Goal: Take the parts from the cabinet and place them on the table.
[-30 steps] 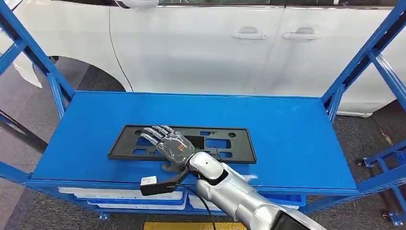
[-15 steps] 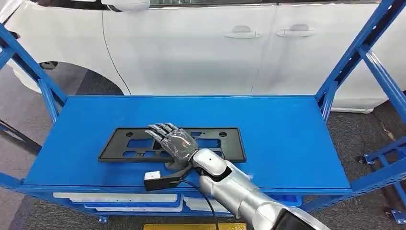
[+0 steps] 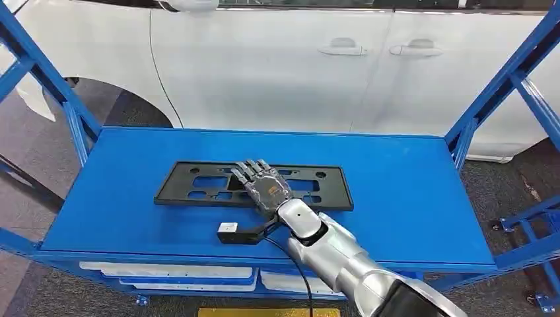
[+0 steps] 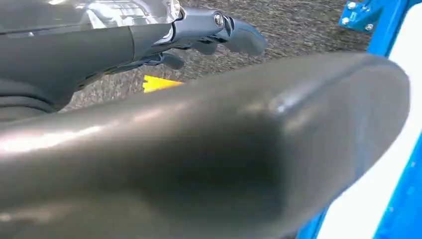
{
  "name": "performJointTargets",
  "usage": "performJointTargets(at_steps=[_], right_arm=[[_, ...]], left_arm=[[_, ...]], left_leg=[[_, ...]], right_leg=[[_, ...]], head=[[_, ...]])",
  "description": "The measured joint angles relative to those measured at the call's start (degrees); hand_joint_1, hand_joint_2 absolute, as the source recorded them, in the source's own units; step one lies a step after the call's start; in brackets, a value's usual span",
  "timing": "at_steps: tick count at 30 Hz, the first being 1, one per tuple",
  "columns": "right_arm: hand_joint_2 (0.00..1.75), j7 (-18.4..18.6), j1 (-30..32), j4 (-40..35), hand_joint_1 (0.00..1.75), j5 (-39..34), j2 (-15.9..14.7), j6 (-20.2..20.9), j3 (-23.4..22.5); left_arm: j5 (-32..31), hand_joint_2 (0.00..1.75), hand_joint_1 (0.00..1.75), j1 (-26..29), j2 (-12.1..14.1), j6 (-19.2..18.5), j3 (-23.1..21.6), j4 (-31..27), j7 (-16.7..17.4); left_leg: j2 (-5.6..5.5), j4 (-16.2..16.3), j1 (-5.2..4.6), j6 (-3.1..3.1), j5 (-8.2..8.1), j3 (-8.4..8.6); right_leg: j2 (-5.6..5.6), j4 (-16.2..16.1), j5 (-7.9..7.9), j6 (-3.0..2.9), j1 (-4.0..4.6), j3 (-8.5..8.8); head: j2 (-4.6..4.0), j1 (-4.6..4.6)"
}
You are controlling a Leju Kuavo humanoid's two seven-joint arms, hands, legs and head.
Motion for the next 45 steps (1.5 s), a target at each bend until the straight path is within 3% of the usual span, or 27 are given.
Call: performJointTargets(at_steps=[1, 2, 3, 6, 8, 11, 12, 13, 14, 16, 17, 18, 21, 23, 26, 27, 28, 30, 32, 33, 36, 38, 39, 41, 42, 43, 45], right_arm=[[1.75, 0.28, -0.23, 0.48, 0.70, 0.26, 0.00, 0.09, 0.00], [1.75, 0.35, -0.38, 0.89, 1.66, 0.39, -0.04, 0.19, -0.02], [1.75, 0.37, -0.45, 1.11, 1.75, 0.50, -0.02, 0.33, -0.02], [1.75, 0.85, -0.55, 1.92, 1.75, 0.90, -0.02, 0.59, -0.02], [1.75, 1.41, -0.68, 2.29, 1.75, 1.59, 0.15, 0.65, -0.02], [1.75, 1.88, -0.79, 2.99, 1.75, 2.77, 0.31, 0.52, 0.04], [1.75, 2.05, -0.80, 3.17, 1.75, 2.93, 0.35, 0.39, 0.07], [1.75, 2.21, -0.82, 3.41, 1.75, 3.12, 0.44, 0.37, 0.07], [1.75, 2.23, -0.85, 3.61, 1.75, 3.32, 0.46, 0.37, 0.07], [1.75, 2.25, -0.99, 3.80, 1.75, 3.41, 0.68, 0.37, 0.04], [1.75, 2.21, -1.11, 3.89, 1.75, 3.47, 0.83, 0.37, 0.00], [1.75, 2.18, -1.29, 4.00, 1.75, 3.61, 0.83, 0.37, -0.13], [1.75, 2.16, -1.31, 4.17, 1.75, 3.71, 0.90, -0.05, -0.85], [1.75, 1.99, -1.27, 4.17, 1.75, 3.60, 0.87, -0.44, -1.29], [1.75, 0.70, -0.84, 4.15, 1.75, 2.77, 0.83, -1.36, -2.56], [1.75, 0.02, -0.46, 4.04, 1.75, 2.21, 0.77, -1.90, -3.12], [1.75, -0.42, -0.14, 3.78, 1.75, 1.83, 0.72, -2.21, -3.67], [1.75, -1.34, 0.07, 3.03, 1.75, 0.98, 0.70, -2.65, -4.46], [1.75, -3.83, 0.70, 0.36, 1.75, -2.28, 0.41, -3.32, -6.04], [1.75, -5.60, 1.24, -2.09, 1.75, -4.97, 0.17, -3.81, -7.15], [1.75, -11.29, 4.19, -14.05, 1.75, -16.44, -1.44, -1.59, -11.31], [1.75, -15.34, 6.47, -24.92, 1.75, -28.33, -2.91, 2.49, -14.54], [1.75, -17.23, 7.50, -29.91, 1.75, -34.34, -3.59, 4.36, -16.05], [1.75, -20.93, 10.01, -40.22, 1.75, -45.81, -5.50, 8.29, -19.31], [1.75, -22.55, 11.28, -44.93, 1.75, -50.97, -6.42, 10.54, -20.97], [1.75, -23.79, 12.72, -48.85, 1.75, -54.86, -7.13, 12.42, -22.34], [1.75, -26.48, 15.32, -56.17, 1.75, -61.72, -8.11, 15.74, -24.64]], left_arm=[[-0.07, 0.00, 0.00, -0.08, 0.00, -0.09, 0.11, 0.00, -0.06], [-0.07, 0.00, 0.00, -0.08, -0.04, -0.17, 0.17, 0.00, -0.09], [-0.07, 0.00, 0.00, -0.09, -0.04, -0.22, 0.20, 0.00, -0.15], [-0.20, 0.00, 0.00, -0.08, 0.02, -0.35, 0.28, 0.00, -0.17], [-0.35, 0.00, 0.00, -0.09, 0.02, -0.42, 0.28, 0.00, -0.33], [-0.48, 0.00, 0.00, -0.05, 0.22, -0.52, 0.39, 0.00, -0.52], [-0.48, 0.00, 0.00, 0.02, 0.22, -0.52, 0.44, 0.00, -0.52], [-0.50, 0.00, 0.00, 0.06, 0.22, -0.52, 0.52, 0.00, -0.55], [-0.50, 0.00, 0.00, 0.05, 0.22, -0.50, 0.63, 0.00, -0.57], [-0.50, 0.00, 0.00, 0.01, 0.35, -0.35, 0.79, 0.00, -0.68], [-0.57, 0.00, 0.00, -0.01, 0.37, -0.33, 0.83, 0.00, -0.70], [-0.74, 0.00, 0.00, -0.14, 0.37, -0.33, 0.94, 0.00, -0.79], [-1.11, 0.00, 0.00, -0.01, 0.42, -0.39, 1.46, 0.00, -1.38], [-1.66, 0.00, 0.00, -0.07, 0.42, -0.77, 1.60, 0.00, -2.30], [-2.60, 0.00, 0.00, -0.10, 0.44, -0.94, 1.66, 0.00, -4.57], [-2.90, 0.00, 0.00, -0.04, 0.46, -0.92, 1.68, 0.00, -5.46], [-3.15, 1.75, 0.00, 0.00, 0.46, -0.92, 1.68, 0.00, -5.99], [-3.30, 1.75, 0.00, -0.02, 0.46, -1.20, 1.70, 0.00, -6.71], [-3.65, 1.75, 0.00, -0.01, 0.44, -1.44, 1.73, 0.00, -6.97], [-3.78, 1.75, 0.00, -0.05, 0.42, -1.42, 1.77, 0.00, -6.99], [-3.78, 1.75, 0.00, 0.07, 0.35, -0.90, 2.56, 0.00, -6.60], [-3.74, 1.75, 0.00, 0.08, 0.24, -0.68, 3.29, 0.00, -6.40], [-3.63, 1.75, 0.00, 0.17, 0.17, -0.68, 3.54, 0.00, -6.32], [-3.43, 1.75, 0.00, 0.22, 0.04, -0.68, 4.37, 0.00, -6.29], [-3.41, 1.75, 0.00, 0.39, -0.09, -0.72, 4.77, 0.00, -6.34], [-3.39, 1.75, 0.00, 0.59, -0.22, -0.76, 5.01, 0.00, -6.40], [-3.50, 1.75, 0.00, 0.79, -0.42, -0.79, 5.57, 0.00, -7.12]], left_leg=[[-0.02, -0.01, -0.01, -0.13, -0.09, 0.15], [0.00, 0.01, -0.14, -0.32, -0.16, 0.04], [-0.03, 0.14, -0.31, -0.70, -0.19, -0.16], [0.02, -0.29, -0.16, -1.80, -0.05, 0.09], [0.08, 1.27, -0.03, -2.31, -1.37, -0.41], [0.07, 13.53, 0.04, -2.75, -7.41, -6.10], [0.07, 16.54, 0.04, -2.83, -7.97, -7.59], [0.08, 16.64, 0.05, -2.85, -7.30, -7.73], [0.08, 14.26, 0.04, -2.81, -5.37, -6.64], [0.09, 4.27, 0.04, -2.47, -0.26, -1.67], [0.10, 0.46, 0.02, -2.19, 0.25, 0.05], [0.02, -0.48, -0.29, -1.78, -0.24, 0.65], [0.00, -0.26, -0.54, -0.93, -0.08, 0.38], [0.14, -0.78, 0.01, -0.19, 0.41, 0.51], [0.17, -0.73, -0.04, 0.14, 0.52, 0.13], [0.17, -0.67, -0.04, 0.14, 0.52, 0.05], [0.15, -0.62, -0.04, 0.14, 0.50, 0.06], [0.06, -0.51, -0.04, 0.07, 0.39, 0.17], [0.04, -0.45, -0.04, -0.25, 0.18, 0.33], [0.05, -0.04, -0.53, -0.60, 0.01, 0.02], [0.12, -0.42, -0.10, -1.59, 0.14, -0.02], [0.19, 0.41, 0.08, -2.14, -0.73, -0.28], [0.17, 3.13, 0.03, -2.32, -2.83, -1.36], [0.18, 12.76, 0.13, -2.73, -7.64, -5.66], [0.18, 17.00, 0.13, -2.84, -8.95, -7.58], [0.19, 18.54, 0.13, -2.89, -8.82, -8.36], [0.19, 13.02, 0.15, -2.72, -4.68, -5.72]], right_leg=[[0.00, -5.44, 2.19, -0.46, 0.07, 2.68], [-0.02, -7.25, 1.39, -0.70, 0.34, 3.49], [-0.03, -7.59, 1.84, -0.66, 0.51, 3.29], [0.11, -7.85, 2.00, -1.28, 0.56, 3.28], [-0.04, -8.63, 2.34, -1.80, 0.06, 3.91], [-0.17, -8.61, 2.31, -2.18, 0.16, 3.94], [-0.17, -8.57, 2.28, -2.23, 0.18, 3.95], [-0.16, -8.52, 2.25, -2.21, 0.18, 4.01], [-0.15, -8.45, 2.17, -2.20, 0.18, 4.11], [-0.10, -8.29, 1.95, -1.94, 0.17, 4.41], [-0.07, -8.19, 1.82, -1.74, 0.27, 4.43], [0.10, -7.93, 1.70, -1.41, 0.63, 4.20], [0.10, -8.19, 1.97, -0.50, 0.40, 4.19], [0.00, -6.67, 0.57, 0.21, 0.37, 3.63], [0.00, 6.64, -6.37, 0.77, 0.03, -2.57], [-0.01, 10.28, -7.22, 0.88, -0.02, -4.33], [-0.01, 10.78, -6.56, 0.90, -0.12, -4.72], [-0.02, 4.39, -2.26, 0.66, -0.19, -1.74], [-0.02, -6.49, 2.21, -0.16, -0.02, 3.41], [-0.05, -7.86, 1.74, -0.38, 0.38, 3.72], [0.05, -7.74, 1.82, -0.97, 0.63, 3.38], [-0.22, -8.68, 2.25, -1.63, 0.08, 3.92], [-0.35, -8.72, 2.19, -1.87, 0.03, 3.99], [-0.70, -8.67, 2.09, -2.01, 0.09, 3.97], [-0.79, -8.63, 2.04, -2.06, 0.11, 3.99], [-0.80, -8.61, 1.96, -2.04, 0.11, 4.04], [-0.60, -8.45, 1.63, -1.83, 0.06, 4.33]], head=[[0.00, 0.02], [0.00, -0.04], [0.00, -0.07], [0.00, 0.00], [-0.02, -0.06], [0.00, -0.22], [0.00, -0.26], [0.00, -0.26], [0.00, -0.26], [0.00, -0.26], [0.00, -0.24], [0.00, -0.22], [0.00, -0.09], [0.00, -0.06], [-0.02, 0.13], [0.00, 0.17], [0.00, 0.17], [0.00, 0.15], [0.00, 0.20], [0.00, 0.11], [-0.02, 0.15], [-0.02, 0.09], [-0.02, 0.00], [0.00, -0.11], [0.00, -0.18], [0.00, -0.15], [0.00, -0.18]])
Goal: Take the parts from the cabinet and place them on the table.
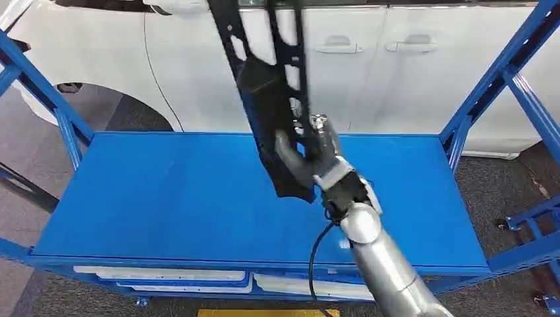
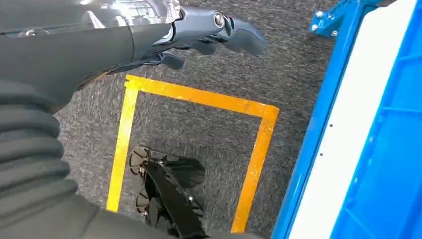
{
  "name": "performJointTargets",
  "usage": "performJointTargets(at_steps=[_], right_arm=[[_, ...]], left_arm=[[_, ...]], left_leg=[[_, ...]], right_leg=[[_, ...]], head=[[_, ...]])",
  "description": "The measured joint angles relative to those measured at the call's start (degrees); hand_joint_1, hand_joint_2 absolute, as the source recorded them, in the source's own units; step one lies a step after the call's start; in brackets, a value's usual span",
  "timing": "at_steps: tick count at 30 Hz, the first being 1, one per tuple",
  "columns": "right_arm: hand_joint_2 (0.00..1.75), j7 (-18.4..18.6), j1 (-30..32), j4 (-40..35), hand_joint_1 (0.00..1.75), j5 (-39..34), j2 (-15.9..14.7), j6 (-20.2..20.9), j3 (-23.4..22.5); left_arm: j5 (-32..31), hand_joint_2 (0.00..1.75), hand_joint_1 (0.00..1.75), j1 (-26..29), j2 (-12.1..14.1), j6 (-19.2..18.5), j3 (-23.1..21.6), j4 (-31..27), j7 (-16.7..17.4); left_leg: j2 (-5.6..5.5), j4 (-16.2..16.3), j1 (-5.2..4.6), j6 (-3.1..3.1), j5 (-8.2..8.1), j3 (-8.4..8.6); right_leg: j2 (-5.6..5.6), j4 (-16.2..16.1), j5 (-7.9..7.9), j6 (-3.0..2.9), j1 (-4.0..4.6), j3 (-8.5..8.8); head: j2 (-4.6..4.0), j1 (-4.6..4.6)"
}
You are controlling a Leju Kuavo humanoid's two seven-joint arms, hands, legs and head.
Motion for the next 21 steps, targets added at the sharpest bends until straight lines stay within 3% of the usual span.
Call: performJointTargets(at_steps=[2, 4, 6, 8, 9, 11, 12, 13, 14, 15, 17, 18, 19, 21], right_arm=[[1.75, -3.55, 2.09, -6.83, 1.75, -8.57, -0.61, 4.72, -1.78], [1.75, -5.68, 3.96, -12.06, 1.75, -14.29, -1.14, 8.83, -2.93], [1.75, -6.53, 5.78, -16.52, 1.75, -17.19, -1.40, 11.27, -3.71], [1.75, -6.33, 7.25, -19.38, 1.75, -20.51, -1.84, 14.66, -3.91], [1.75, -6.20, 7.77, -20.42, 1.75, -21.99, -2.25, 16.98, -3.91], [1.75, -6.33, 9.35, -21.71, 1.75, -23.11, -3.10, 21.77, -3.82], [1.75, -6.46, 10.12, -21.91, 1.75, -23.13, -3.60, 23.50, -3.63], [1.75, -6.51, 10.78, -21.91, 1.75, -22.95, -3.91, 24.28, -3.49], [1.75, -6.57, 11.29, -21.93, 1.75, -22.49, -4.35, 25.42, -3.23], [1.75, -6.57, 11.35, -21.99, 1.75, -21.92, -4.74, 26.31, -2.88], [1.75, -6.31, 11.15, -22.10, 1.75, -21.29, -5.53, 27.60, -1.74], [1.75, -6.29, 11.11, -22.10, 1.75, -21.14, -5.84, 27.77, -1.20], [1.75, -6.31, 11.17, -22.04, 1.75, -21.01, -6.03, 27.75, -0.82], [1.75, -6.96, 11.44, -21.73, 1.75, -20.73, -6.36, 27.60, -0.15]], left_arm=[[-0.46, 1.75, 0.00, -0.11, -0.07, 0.63, 0.46, 0.00, -0.48], [-0.55, 1.75, 0.00, -0.26, -0.15, 0.66, 0.68, 0.00, -0.68], [-0.28, 1.75, 0.00, -0.41, -0.17, -0.07, 0.99, 0.00, -1.36], [0.39, 1.75, 0.00, -0.51, -0.39, -1.75, 1.71, 0.00, -2.32], [0.81, 1.75, 0.00, -0.65, -0.46, -2.66, 2.08, 0.00, -2.86], [0.79, 1.75, 0.00, -0.88, -0.46, -3.34, 2.69, 0.00, -3.55], [0.61, 1.75, 0.00, -0.88, -0.46, -3.30, 3.04, 0.00, -3.72], [0.37, 1.75, 0.00, -0.86, -0.46, -3.28, 3.24, 0.00, -3.74], [0.17, 1.75, 0.00, -0.85, -0.46, -3.30, 3.30, 0.00, -3.72], [-0.05, 1.75, 0.00, -0.89, -0.46, -3.34, 3.33, 0.00, -3.68], [-0.57, 1.75, 0.00, -1.03, -0.46, -3.56, 3.41, 0.00, -3.54], [-0.64, 1.75, 0.00, -1.11, -0.48, -3.61, 3.46, 0.00, -3.39], [-0.64, 1.75, 0.00, -1.23, -0.48, -3.52, 3.52, 0.00, -3.24], [-0.66, 1.75, 0.00, -1.20, -0.48, -2.99, 3.67, 0.00, -2.82]], left_leg=[[-0.01, -10.57, 0.00, 0.56, 5.02, 4.99], [-0.15, -12.94, -0.41, 1.22, 3.82, 6.06], [-0.15, -12.47, -0.61, 1.72, 3.77, 5.69], [-0.02, -13.25, -0.06, 2.61, 4.24, 6.14], [-0.05, -13.42, -0.13, 2.89, 4.30, 6.24], [-0.04, -13.41, -0.22, 3.20, 4.33, 6.16], [-0.02, -13.36, -0.26, 3.24, 4.31, 6.14], [-0.02, -13.30, -0.27, 3.24, 4.31, 6.13], [0.00, -13.11, -0.29, 3.24, 4.41, 6.08], [-0.02, -12.91, -0.30, 3.24, 4.40, 6.00], [-0.12, -12.56, -0.33, 3.15, 4.34, 5.92], [-0.14, -12.51, -0.42, 2.99, 4.35, 5.75], [-0.27, -12.34, -0.64, 2.64, 4.41, 5.58], [-0.24, -12.64, -0.54, 1.93, 4.80, 5.41]], right_leg=[[0.30, 0.35, -0.49, 0.42, -0.03, 0.37], [0.48, 0.79, -0.61, 0.93, 0.34, -0.16], [0.49, 0.62, -0.39, 1.50, 0.15, -0.25], [0.49, 1.02, -0.99, 2.18, 0.00, -0.18], [0.47, 2.75, -2.31, 2.49, 0.01, -0.82], [0.46, 12.04, -7.08, 2.91, -0.14, -5.22], [0.46, 16.67, -8.75, 3.05, -0.16, -7.44], [0.45, 18.91, -9.03, 3.12, -0.19, -8.55], [0.44, 18.29, -8.02, 3.11, -0.23, -8.29], [0.44, 15.11, -6.03, 2.98, -0.23, -6.77], [0.45, 3.97, -1.02, 2.38, -0.17, -0.95], [0.46, 1.07, -1.43, 2.06, 0.00, 0.34], [0.46, 0.97, -0.63, 1.91, 0.33, 0.14], [0.49, 1.25, -0.48, 1.52, 0.45, -0.27]], head=[[0.00, 0.02], [0.00, 0.07], [0.00, 0.00], [0.00, 0.04], [0.00, 0.26], [0.00, 0.35], [0.00, 0.33], [0.00, 0.33], [0.00, 0.35], [0.00, 0.35], [-0.02, 0.37], [0.00, 0.28], [0.00, 0.26], [0.00, 0.33]])
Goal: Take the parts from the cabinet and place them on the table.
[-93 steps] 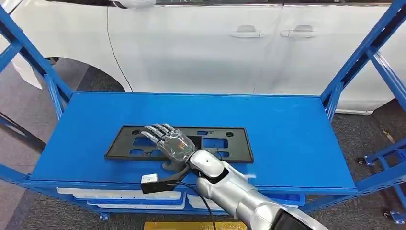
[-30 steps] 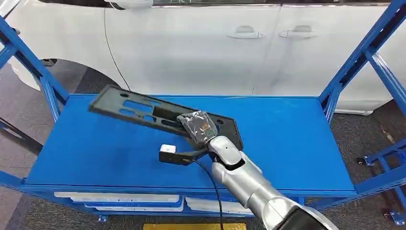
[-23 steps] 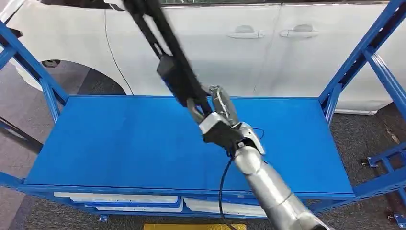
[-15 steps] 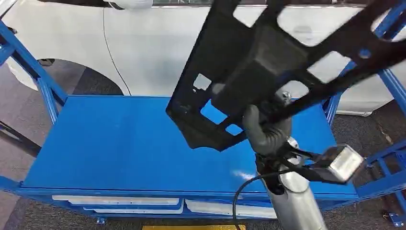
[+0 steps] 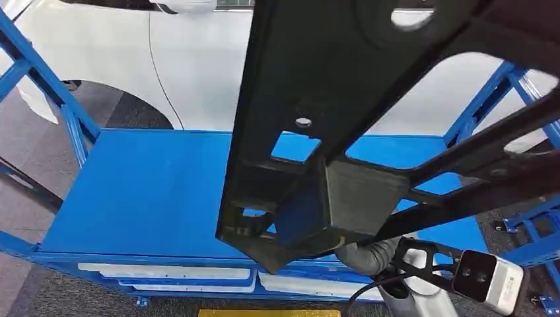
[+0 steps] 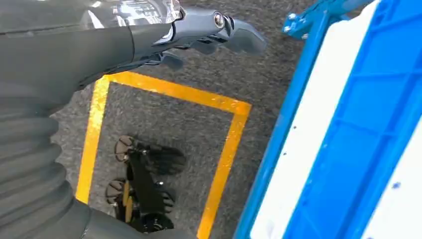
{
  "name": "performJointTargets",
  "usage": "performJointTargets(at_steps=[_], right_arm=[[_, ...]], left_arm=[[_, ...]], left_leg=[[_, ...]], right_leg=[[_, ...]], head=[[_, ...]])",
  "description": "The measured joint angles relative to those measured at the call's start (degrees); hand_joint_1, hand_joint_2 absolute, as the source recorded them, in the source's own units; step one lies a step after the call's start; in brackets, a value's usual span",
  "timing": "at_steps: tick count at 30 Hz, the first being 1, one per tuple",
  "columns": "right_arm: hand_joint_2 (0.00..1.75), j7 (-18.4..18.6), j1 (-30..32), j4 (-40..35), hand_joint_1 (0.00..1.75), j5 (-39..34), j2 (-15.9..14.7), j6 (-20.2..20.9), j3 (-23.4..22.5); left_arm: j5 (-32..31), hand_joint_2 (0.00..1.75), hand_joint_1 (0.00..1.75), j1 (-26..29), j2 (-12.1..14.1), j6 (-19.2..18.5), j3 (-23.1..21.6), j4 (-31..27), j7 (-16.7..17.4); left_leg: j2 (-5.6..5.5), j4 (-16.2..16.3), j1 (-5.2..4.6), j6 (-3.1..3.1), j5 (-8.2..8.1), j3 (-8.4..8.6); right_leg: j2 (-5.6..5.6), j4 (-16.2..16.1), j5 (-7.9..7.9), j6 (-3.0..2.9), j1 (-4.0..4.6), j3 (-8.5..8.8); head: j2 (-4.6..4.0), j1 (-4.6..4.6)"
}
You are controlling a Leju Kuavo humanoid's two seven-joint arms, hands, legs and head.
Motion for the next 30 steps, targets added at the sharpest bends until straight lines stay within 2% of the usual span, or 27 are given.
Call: performJointTargets(at_steps=[1, 2, 3, 4, 6, 7, 8, 9, 11, 12, 13, 16, 17, 18, 19, 21, 22, 23, 24, 25, 26, 27, 28, 29, 30], right_arm=[[1.75, -0.26, 0.14, 0.15, 1.75, 0.15, -0.04, 0.04, 0.33], [1.75, -0.42, 0.18, 0.33, 1.75, 0.33, -0.04, 0.22, 0.81], [1.75, -0.46, 0.15, 0.51, 1.75, 0.37, -0.04, 0.37, 1.25], [1.75, -0.42, 0.08, 0.70, 1.75, 0.39, -0.04, 0.42, 1.77], [1.75, 0.83, -0.29, 1.25, 1.75, 0.48, -0.04, 0.28, 2.76], [1.75, 1.77, -0.54, 1.66, 1.75, 0.39, 0.00, 0.17, 3.35], [1.75, 2.41, -0.62, 2.04, 1.75, 0.31, 0.02, 0.04, 3.94], [1.75, 2.86, -0.63, 2.27, 1.75, 0.31, 0.13, -0.13, 4.37], [1.75, 3.39, -0.89, 2.89, 1.75, 0.53, 0.61, -1.12, 5.34], [1.75, 3.41, -1.03, 3.33, 1.75, 0.81, 0.94, -1.73, 5.86], [1.75, 3.12, -1.04, 3.94, 1.75, 0.96, 1.16, -2.14, 6.36], [1.75, 1.11, -0.86, 6.19, 1.75, 1.07, 1.42, -2.86, 7.98], [1.75, 0.57, -0.60, 6.69, 1.75, 1.07, 1.42, -2.93, 8.24], [1.75, 0.00, -0.27, 7.19, 1.75, 1.03, 1.42, -2.93, 8.35], [1.75, -0.51, 0.03, 7.57, 1.75, 1.01, 1.42, -2.95, 8.48], [1.75, -0.68, 0.67, 8.51, 1.75, 0.85, 1.38, -2.95, 8.83], [1.75, -0.68, 1.18, 8.98, 1.75, 0.83, 1.31, -2.62, 8.94], [1.75, -0.68, 1.74, 9.44, 1.75, 0.81, 1.16, -2.51, 9.09], [1.75, -0.79, 2.16, 9.84, 1.75, 0.92, 0.96, -2.34, 9.31], [1.75, -1.14, 2.50, 10.10, 1.75, 1.20, 0.83, -1.88, 9.38], [1.75, -1.58, 2.71, 10.32, 1.75, 1.55, 0.72, -1.42, 9.40], [1.75, -1.90, 2.75, 10.45, 1.75, 1.97, 0.65, -1.09, 9.40], [1.75, -2.36, 2.75, 10.49, 1.75, 2.54, 0.59, -0.52, 9.42], [1.75, -2.80, 2.98, 10.52, 1.75, 3.10, 0.46, -0.15, 9.42], [1.75, -3.02, 3.23, 10.52, 1.75, 3.50, 0.28, 0.00, 9.42]], left_arm=[[-0.09, 1.75, 0.00, 0.00, -0.08, 0.09, 0.02, 0.00, 0.18], [-0.24, 1.75, 0.00, 0.01, -0.11, 0.15, 0.07, 0.00, 0.24], [-0.44, 1.75, 0.00, 0.03, -0.15, 0.22, 0.07, 0.00, 0.26], [-0.50, 1.75, 0.00, 0.00, -0.17, 0.26, 0.09, 0.00, 0.44], [-1.01, 1.75, 0.00, -0.07, -0.15, 0.59, 0.09, 0.00, 1.05], [-1.09, 1.75, 0.00, -0.09, -0.15, 0.77, 0.09, 0.00, 1.33], [-1.20, 1.75, 0.00, -0.10, -0.17, 0.85, 0.09, 0.00, 1.44], [-1.55, 1.75, 0.00, -0.16, -0.17, 0.90, 0.09, 0.00, 1.55], [-1.95, 1.75, 0.00, -0.37, -0.15, 0.92, 0.09, 0.00, 1.57], [-2.14, 1.75, 0.00, -0.62, -0.15, 1.03, 0.09, -0.02, 1.60], [-2.21, 1.75, 0.00, -0.86, -0.17, 1.09, 0.09, -0.02, 1.79], [-2.56, 1.75, 0.00, -0.73, -0.17, 1.42, 0.13, -0.02, 2.10], [-2.54, 1.75, 0.00, -0.67, -0.22, 1.60, 0.20, 0.00, 2.12], [-2.51, 1.75, 0.00, -0.85, -0.35, 1.79, 0.39, 0.00, 2.16], [-2.45, 1.75, 0.00, -0.93, -0.37, 2.08, 0.59, -0.02, 2.16], [-2.19, 1.75, 0.00, -0.85, -0.37, 2.27, 0.98, -0.02, 2.19], [-2.19, 1.75, 0.00, -0.75, -0.37, 2.27, 1.03, -0.02, 2.19], [-2.21, 1.75, 0.00, -0.67, -0.37, 2.27, 1.07, -0.02, 2.19], [-2.36, 1.75, 0.00, -0.59, -0.37, 2.23, 1.07, 0.00, 2.16], [-2.67, 1.75, 0.00, -0.54, -0.37, 2.05, 1.09, 0.00, 2.16], [-2.86, 1.75, 0.00, -0.52, -0.37, 1.97, 1.09, -0.02, 2.14], [-3.02, 1.75, 0.00, -0.54, -0.37, 1.88, 1.11, 0.00, 2.14], [-3.28, 1.75, 0.00, -0.53, -0.44, 1.86, 1.11, 0.00, 2.12], [-3.39, 1.75, 0.00, -0.51, -0.44, 1.86, 1.11, 0.00, 2.10], [-3.50, 1.75, 0.00, -0.51, -0.44, 1.86, 1.14, -0.02, 2.08]], left_leg=[[-0.01, -0.15, -0.04, -0.34, 0.22, 0.03], [0.01, 0.19, -0.14, -0.59, -0.25, -0.15], [0.09, 1.39, -0.02, -0.86, -1.91, -0.53], [0.11, 4.44, 0.03, -1.08, -4.60, -1.66], [0.11, 13.82, 0.08, -1.54, -9.92, -5.04], [0.11, 17.09, 0.08, -1.69, -11.20, -5.98], [0.11, 17.39, 0.09, -1.72, -11.00, -5.50], [0.11, 14.96, 0.09, -1.69, -9.72, -3.70], [0.13, 4.73, 0.10, -1.47, -5.98, 2.83], [0.12, -0.62, 0.09, -1.21, -5.30, 6.23], [0.00, -1.12, -0.37, -0.64, -4.99, 5.74], [-0.04, -0.73, -0.58, 0.38, -4.15, 5.18], [0.08, -1.10, -0.33, 0.86, -3.31, 4.88], [0.43, -1.22, -0.15, 1.27, -2.67, 4.39], [0.45, -1.23, -0.14, 1.82, -2.07, 3.57], [0.54, -1.12, -0.17, 1.92, -0.82, 1.96], [0.55, -1.05, -0.20, 1.91, -0.25, 1.12], [0.55, -0.94, -0.21, 1.86, 0.27, 0.25], [0.55, -0.78, -0.23, 1.79, 0.72, -0.54], [0.54, -0.61, -0.27, 1.71, 1.11, -1.20], [0.51, -0.42, -0.28, 1.58, 1.49, -1.85], [0.45, -0.21, -0.33, 1.43, 1.85, -2.25], [0.42, -0.02, -0.62, 1.16, 2.11, -2.62], [0.47, -0.25, -0.51, 0.77, 2.61, -2.61], [0.49, -0.35, -0.37, 0.43, 2.99, -2.53]], right_leg=[[0.00, -0.16, 0.26, -0.35, -0.06, -0.05], [-0.22, -0.79, 0.86, -0.86, -0.70, -0.09], [-0.30, -0.97, 1.18, -1.16, -0.66, -0.25], [-0.42, -0.97, 1.45, -1.54, -0.65, -0.61], [-0.48, -0.93, 2.11, -1.65, -0.54, -1.54], [-0.49, -0.86, 2.51, -1.64, -0.49, -2.10], [-0.48, -0.81, 2.91, -1.56, -0.49, -2.62], [-0.48, -0.72, 3.25, -1.43, -0.49, -3.08], [-0.46, -0.50, 3.88, -1.12, -0.52, -3.93], [-0.47, -0.22, 4.20, -0.81, -0.49, -4.17], [-0.48, -0.19, 4.56, -0.40, -0.17, -4.29], [-0.51, -0.63, 5.78, 0.55, -0.51, -4.31], [-0.43, -0.67, 6.02, 0.96, -0.39, -4.61], [-0.26, 0.30, 4.30, 1.16, -0.71, -5.19], [-0.26, 3.12, 0.72, 1.32, -0.67, -6.32], [-0.27, 12.63, -6.00, 1.75, -0.73, -9.19], [-0.27, 16.50, -7.56, 1.85, -0.73, -9.93], [-0.27, 18.31, -7.56, 1.91, -0.73, -9.62], [-0.27, 17.32, -6.21, 1.80, -0.72, -8.00], [-0.27, 14.19, -4.46, 1.56, -0.69, -5.25], [-0.27, 9.01, -2.91, 1.17, -0.63, -1.47], [-0.26, 3.37, -2.54, 0.61, -0.40, 2.65], [-0.30, -0.95, -4.04, 0.19, 0.00, 5.44], [-0.42, -1.24, -3.65, 0.27, -0.04, 5.37], [-0.28, -1.42, -3.22, 0.09, 0.16, 5.11]], head=[[0.00, 0.04], [0.00, -0.02], [0.00, 0.00], [0.00, -0.24], [0.00, -0.20], [0.00, -0.26], [-0.02, -0.22], [0.00, -0.24], [0.00, -0.24], [0.00, -0.24], [0.00, -0.15], [0.00, -0.09], [0.00, -0.04], [0.00, -0.18], [0.00, 0.11], [0.00, 0.22], [0.00, 0.24], [0.00, 0.24], [0.00, 0.26], [0.00, 0.24], [-0.02, 0.26], [0.00, 0.24], [0.00, 0.22], [0.00, 0.02], [0.00, 0.39]])
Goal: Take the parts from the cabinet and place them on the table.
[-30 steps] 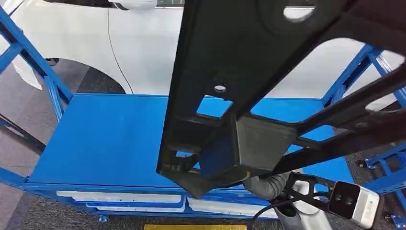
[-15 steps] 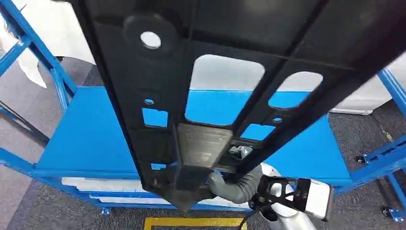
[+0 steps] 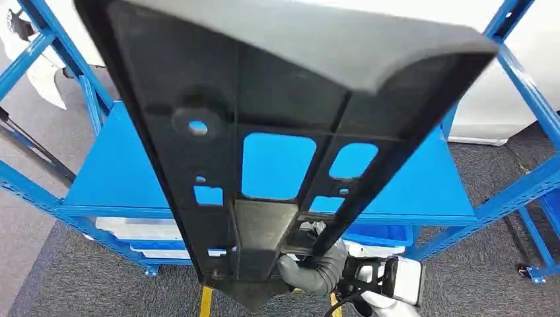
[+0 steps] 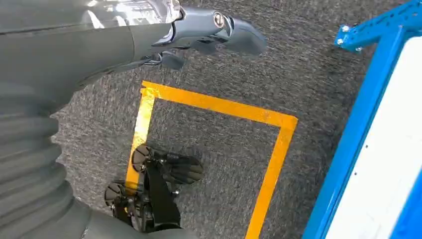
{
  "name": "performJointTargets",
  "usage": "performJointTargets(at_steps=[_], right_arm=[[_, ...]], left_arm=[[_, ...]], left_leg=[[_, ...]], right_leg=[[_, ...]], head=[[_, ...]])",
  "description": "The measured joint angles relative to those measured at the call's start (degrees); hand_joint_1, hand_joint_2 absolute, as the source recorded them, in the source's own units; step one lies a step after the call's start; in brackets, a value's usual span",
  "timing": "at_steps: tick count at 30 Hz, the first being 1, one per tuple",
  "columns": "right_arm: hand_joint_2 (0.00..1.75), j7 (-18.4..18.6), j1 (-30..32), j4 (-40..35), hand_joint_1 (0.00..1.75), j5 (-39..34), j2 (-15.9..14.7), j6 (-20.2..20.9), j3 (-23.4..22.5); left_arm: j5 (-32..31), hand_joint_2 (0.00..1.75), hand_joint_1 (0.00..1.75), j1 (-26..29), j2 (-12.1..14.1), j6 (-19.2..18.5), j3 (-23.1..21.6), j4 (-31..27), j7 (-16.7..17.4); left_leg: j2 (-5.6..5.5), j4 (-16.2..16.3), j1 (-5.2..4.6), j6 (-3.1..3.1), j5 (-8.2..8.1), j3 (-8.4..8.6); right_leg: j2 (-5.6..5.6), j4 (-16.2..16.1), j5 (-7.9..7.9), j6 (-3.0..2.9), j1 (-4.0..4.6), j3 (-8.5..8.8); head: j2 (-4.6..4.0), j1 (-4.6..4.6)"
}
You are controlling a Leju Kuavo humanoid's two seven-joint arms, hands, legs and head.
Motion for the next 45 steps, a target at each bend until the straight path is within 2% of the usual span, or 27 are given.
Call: performJointTargets(at_steps=[2, 3, 6, 7, 9, 11, 12, 14, 17, 18, 20, 21, 23, 25, 27, 29, 32, 33, 34, 35, 37, 38, 40, 42, 43, 44, 45], right_arm=[[1.75, -0.20, 0.30, 0.00, 1.75, 0.81, -0.24, 0.46, 0.02], [1.75, -0.26, 0.37, 0.02, 1.75, 1.00, -0.31, 0.57, 0.02], [1.75, -0.57, 0.74, 0.04, 1.75, 1.44, -0.39, 0.74, 0.04], [1.75, -0.61, 0.90, 0.04, 1.75, 1.55, -0.44, 0.96, 0.04], [1.75, -0.70, 1.41, 0.04, 1.75, 1.55, -0.50, 1.14, 0.04], [1.75, -0.72, 1.65, 0.04, 1.75, 1.55, -0.52, 1.29, 0.04], [1.75, -0.76, 1.71, 0.04, 1.75, 1.55, -0.52, 1.27, 0.04], [1.75, -0.81, 1.81, -0.13, 1.75, 1.59, -0.52, 1.29, 0.04], [1.75, -0.96, 2.30, -0.72, 1.75, 2.03, -0.52, 1.96, -0.11], [1.75, -0.96, 2.60, -0.87, 1.75, 2.16, -0.57, 2.05, -0.28], [1.75, -1.03, 2.90, -0.98, 1.75, 2.18, -0.61, 2.21, -0.79], [1.75, -1.03, 3.02, -0.98, 1.75, 2.16, -0.66, 2.51, -1.16], [1.75, -1.05, 3.42, -0.98, 1.75, 1.94, -0.79, 2.69, -1.53], [1.75, -1.05, 3.71, -0.98, 1.75, 1.86, -0.85, 3.02, -1.92], [1.75, -1.05, 3.71, -0.98, 1.75, 1.75, -0.85, 3.37, -2.30], [1.75, -1.05, 3.67, -1.13, 1.75, 1.60, -0.83, 3.69, -2.67], [1.75, -1.11, 3.63, -1.40, 1.75, 1.48, -0.83, 3.93, -3.13], [1.75, -1.11, 3.66, -1.42, 1.75, 1.48, -0.83, 3.96, -3.17], [1.75, -1.11, 3.61, -1.42, 1.75, 1.48, -0.83, 4.04, -3.17], [1.75, -1.14, 3.62, -1.44, 1.75, 1.42, -0.76, 4.35, -3.19], [1.75, -1.11, 3.65, -1.44, 1.75, 1.42, -0.76, 4.87, -3.37], [1.75, -1.11, 3.64, -1.44, 1.75, 1.42, -0.74, 5.31, -3.54], [1.75, -1.11, 3.58, -1.44, 1.75, 1.40, -0.46, 5.84, -4.00], [1.75, -1.11, 3.21, -1.44, 1.75, 1.42, 0.09, 6.19, -4.31], [1.75, -1.11, 2.95, -1.48, 1.75, 1.44, 0.35, 6.29, -4.50], [1.75, -1.11, 2.78, -1.73, 1.75, 1.57, 0.61, 6.34, -4.66], [1.75, -1.11, 2.54, -1.95, 1.75, 1.64, 0.72, 6.34, -4.79]], left_arm=[[-0.24, 1.75, 0.00, 0.11, 0.02, 0.00, 0.13, 0.02, 0.00], [-0.24, 1.75, 0.00, 0.08, 0.11, 0.00, 0.26, 0.02, 0.00], [-0.61, 1.75, 0.00, 0.21, 0.26, -0.33, 0.31, 0.02, -0.02], [-0.74, 1.75, 0.00, 0.21, 0.28, -0.50, 0.33, 0.02, -0.02], [-1.11, 1.75, 0.00, 0.28, 0.44, -0.61, 0.35, 0.02, 0.00], [-1.20, 1.75, 0.00, 0.25, 0.52, -0.61, 0.39, 0.00, 0.00], [-1.22, 1.75, 0.00, 0.19, 0.59, -0.63, 0.39, 0.00, 0.00], [-1.25, 1.75, 0.00, -0.03, 0.74, -0.61, 0.39, 0.00, 0.07], [-1.55, 1.75, 0.00, 0.21, 0.83, -0.42, 0.89, 0.00, 0.50], [-1.60, 1.75, 0.00, 0.33, 0.81, -0.39, 1.09, 0.00, 0.61], [-1.62, 1.75, 0.00, 0.28, 0.81, -0.31, 1.29, 0.00, 0.72], [-1.66, 1.75, 0.00, 0.34, 0.81, -0.15, 1.31, 0.00, 0.79], [-1.75, 1.75, 0.00, 0.47, 0.81, 0.13, 1.35, 0.00, 0.87], [-1.84, 1.75, 0.00, 0.62, 0.81, 0.24, 1.38, 0.00, 0.96], [-1.94, 1.75, 0.00, 0.65, 0.81, 0.24, 1.42, 0.00, 0.96], [-2.25, 1.75, 0.00, 0.65, 0.66, 0.22, 1.42, 0.00, 0.94], [-2.36, 1.75, 0.00, 0.71, 0.66, 0.22, 1.60, 0.00, 1.03], [-2.36, 1.75, 0.00, 0.81, 0.66, 0.22, 1.70, 0.00, 1.03], [-2.45, 1.75, 0.00, 0.87, 0.63, 0.20, 1.70, 0.00, 1.05], [-2.45, 1.75, 0.00, 0.94, 0.61, 0.22, 1.73, 0.00, 1.05], [-2.51, 1.75, 0.00, 0.84, 0.63, 0.22, 1.84, 0.00, 1.03], [-2.73, 1.75, 0.00, 0.81, 0.63, 0.22, 1.92, 0.00, 1.00], [-3.02, 1.75, 0.00, 0.85, 0.59, 0.22, 2.27, 0.00, 1.00], [-3.50, 1.75, 0.00, 0.69, 0.59, 0.22, 2.65, 0.00, 0.96], [-3.58, 1.75, 0.00, 0.51, 0.59, 0.22, 2.73, 0.00, 0.92], [-3.65, 1.75, 0.00, 0.22, 0.59, 0.22, 2.75, 0.00, 0.90], [-3.67, 1.75, 0.00, 0.04, 0.59, 0.22, 2.80, -0.02, 0.91]], left_leg=[[-0.02, -0.31, -0.15, -0.72, 0.93, -0.27], [-0.07, 0.27, 0.05, -0.94, -0.16, -0.60], [-0.07, 10.79, 0.24, -1.60, -10.36, -3.74], [-0.06, 14.74, 0.26, -1.80, -12.18, -4.59], [-0.06, 18.18, 0.37, -2.04, -10.72, -3.91], [-0.06, 12.37, 0.44, -1.99, -6.24, 1.16], [-0.06, 6.66, 0.46, -1.85, -5.63, 5.40], [-0.20, -1.73, 0.12, -1.22, -8.87, 10.45], [-0.25, -0.96, -0.09, 0.06, -7.79, 9.09], [0.12, -1.38, 0.39, 0.63, -6.97, 8.62], [0.32, -1.29, 0.32, 1.42, -5.62, 7.07], [0.35, -1.23, 0.28, 1.52, -4.82, 5.98], [0.38, -0.94, 0.22, 1.46, -3.47, 4.11], [0.39, -0.50, 0.21, 1.29, -2.34, 2.12], [0.37, 0.02, 0.18, 1.02, -1.43, 0.54], [0.25, 0.51, -0.09, 0.51, -0.60, -0.25], [0.31, -0.28, 0.22, -0.56, 1.13, -0.28], [0.27, -0.17, 0.06, -0.89, 1.10, -0.57], [0.17, 0.73, 0.29, -1.12, -0.92, -1.11], [0.16, 3.63, 0.37, -1.39, -4.87, -1.99], [0.17, 12.07, 0.39, -1.90, -11.05, -4.06], [0.17, 16.15, 0.40, -2.13, -12.32, -4.79], [0.17, 17.66, 0.47, -2.30, -9.25, -3.14], [0.17, 10.76, 0.54, -2.19, -5.29, 2.52], [0.16, 5.55, 0.54, -1.99, -5.72, 6.44], [0.13, 0.12, 0.26, -1.62, -8.42, 9.80], [-0.03, -0.92, 0.15, -1.07, -8.82, 10.15]], right_leg=[[-0.07, -0.48, 0.82, -0.79, -0.20, -0.46], [-0.47, -0.84, 1.62, -1.16, -0.61, -0.76], [-0.45, -0.82, 3.43, -1.91, -0.55, -3.10], [-0.47, -0.73, 4.00, -1.89, -0.53, -3.86], [-0.50, -0.44, 5.19, -1.69, -0.55, -5.70], [-0.49, 0.23, 6.11, -1.38, -0.63, -7.46], [-0.46, 0.69, 6.53, -1.14, -0.64, -8.24], [-0.44, 1.37, 7.06, -0.56, -0.36, -8.94], [-0.45, 0.92, 8.74, 0.51, -0.43, -8.97], [-0.32, 1.19, 8.44, 0.81, -0.61, -9.29], [-0.11, 5.83, 1.65, 1.25, -0.80, -10.99], [-0.12, 10.86, -2.40, 1.52, -0.86, -12.26], [-0.11, 18.46, -5.25, 1.73, -0.86, -13.54], [-0.11, 18.25, -1.81, 1.61, -0.86, -11.18], [-0.11, 9.71, 1.40, 1.04, -0.79, -4.55], [-0.06, -0.66, -1.44, 0.24, -0.30, 2.08], [-0.08, -0.42, -0.32, -0.55, 0.05, 1.04], [-0.25, -1.06, 0.59, -1.08, -0.69, 0.70], [-0.48, -1.10, 1.27, -1.45, -0.60, 0.12], [-0.46, -1.05, 1.96, -2.02, -0.59, -0.76], [-0.48, -0.96, 3.28, -2.02, -0.49, -2.46], [-0.54, -0.85, 4.00, -1.98, -0.47, -3.48], [-0.55, -0.36, 5.26, -1.78, -0.49, -5.57], [-0.53, 0.50, 6.19, -1.44, -0.55, -7.61], [-0.51, 1.02, 6.60, -1.21, -0.53, -8.22], [-0.50, 1.46, 6.91, -0.84, -0.19, -8.83], [-0.59, 1.43, 7.37, -0.49, -0.25, -8.79]], head=[[0.00, 0.13], [0.00, 0.17], [0.00, -0.26], [0.00, -0.29], [0.00, -0.35], [0.00, -0.35], [0.00, -0.40], [0.00, -0.37], [-0.02, -0.55], [0.00, -0.59], [0.00, -0.31], [0.00, -0.35], [0.00, -0.33], [0.00, -0.37], [0.00, -0.35], [0.00, -0.41], [0.00, -0.05], [0.00, -0.05], [0.00, -0.05], [0.00, -0.53], [0.00, -0.59], [0.00, -0.59], [0.00, -0.61], [0.00, -0.64], [0.00, -0.64], [0.00, -0.66], [0.00, -0.48]])
